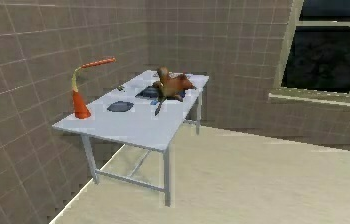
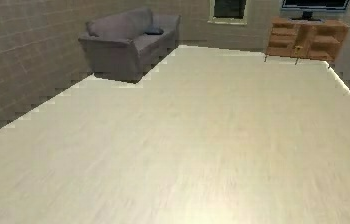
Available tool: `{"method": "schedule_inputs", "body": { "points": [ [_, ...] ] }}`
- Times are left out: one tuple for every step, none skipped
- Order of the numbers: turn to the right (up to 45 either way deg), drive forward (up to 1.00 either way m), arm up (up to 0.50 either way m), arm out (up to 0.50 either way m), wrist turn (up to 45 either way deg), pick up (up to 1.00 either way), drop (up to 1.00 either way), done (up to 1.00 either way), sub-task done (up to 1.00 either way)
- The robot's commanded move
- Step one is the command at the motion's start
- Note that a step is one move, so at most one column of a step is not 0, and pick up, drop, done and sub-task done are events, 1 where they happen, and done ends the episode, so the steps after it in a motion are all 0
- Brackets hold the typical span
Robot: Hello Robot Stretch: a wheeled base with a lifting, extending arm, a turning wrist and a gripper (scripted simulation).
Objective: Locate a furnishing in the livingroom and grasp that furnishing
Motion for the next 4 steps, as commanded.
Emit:
{"method": "schedule_inputs", "body": {
  "points": [
    [9.0,0.0,0.0,0.0,0.0,0.0,0.0,0.0,0.0],
    [0.0,0.55,0.0,0.0,0.0,0.0,0.0,0.0,0.0],
    [-45.0,0.0,0.0,0.0,0.0,0.0,0.0,0.0,0.0],
    [-45.0,0.0,0.0,0.0,0.0,0.0,0.0,0.0,0.0]
  ]
}}
